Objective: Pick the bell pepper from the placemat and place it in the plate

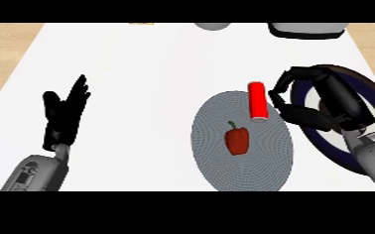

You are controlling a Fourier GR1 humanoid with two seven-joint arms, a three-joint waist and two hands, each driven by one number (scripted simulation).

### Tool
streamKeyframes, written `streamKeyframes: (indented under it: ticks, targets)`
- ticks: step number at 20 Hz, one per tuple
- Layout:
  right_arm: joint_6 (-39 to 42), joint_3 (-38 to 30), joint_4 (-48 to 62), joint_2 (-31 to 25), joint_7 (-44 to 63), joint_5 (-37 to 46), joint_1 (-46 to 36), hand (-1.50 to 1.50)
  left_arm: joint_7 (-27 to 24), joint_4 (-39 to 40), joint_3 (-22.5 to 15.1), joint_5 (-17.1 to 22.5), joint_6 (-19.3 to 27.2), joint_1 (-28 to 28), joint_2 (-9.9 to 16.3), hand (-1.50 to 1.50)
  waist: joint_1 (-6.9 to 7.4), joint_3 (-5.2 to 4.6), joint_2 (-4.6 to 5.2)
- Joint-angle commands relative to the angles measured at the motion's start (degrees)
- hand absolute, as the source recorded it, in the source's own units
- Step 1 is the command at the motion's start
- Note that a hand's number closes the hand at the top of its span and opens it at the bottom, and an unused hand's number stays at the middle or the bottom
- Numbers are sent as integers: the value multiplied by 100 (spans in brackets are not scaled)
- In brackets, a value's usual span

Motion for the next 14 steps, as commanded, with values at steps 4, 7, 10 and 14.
streamKeyframes:
  ticks: [4, 7, 10, 14]
  targets:
    - [-1321, 238, 517, 1517, -988, 105, 1208, 150, 110, -293, -355, -127, 148, 269, -343, 0, -56, 128, 117]
    - [-299, 215, 479, 1736, -2379, -760, 1643, -150, 11, -381, -355, -132, 118, 477, -310, 0, -33, 127, 111]
    - [773, 403, 996, 948, -2802, -255, 1406, -150, -53, -446, -472, -336, 220, 600, -425, 0, -41, 96, 91]
    - [318, 867, 1092, 496, -2532, 1097, 1198, -150, 168, -624, -268, -178, -23, 550, -134, 0, -40, 87, 67]
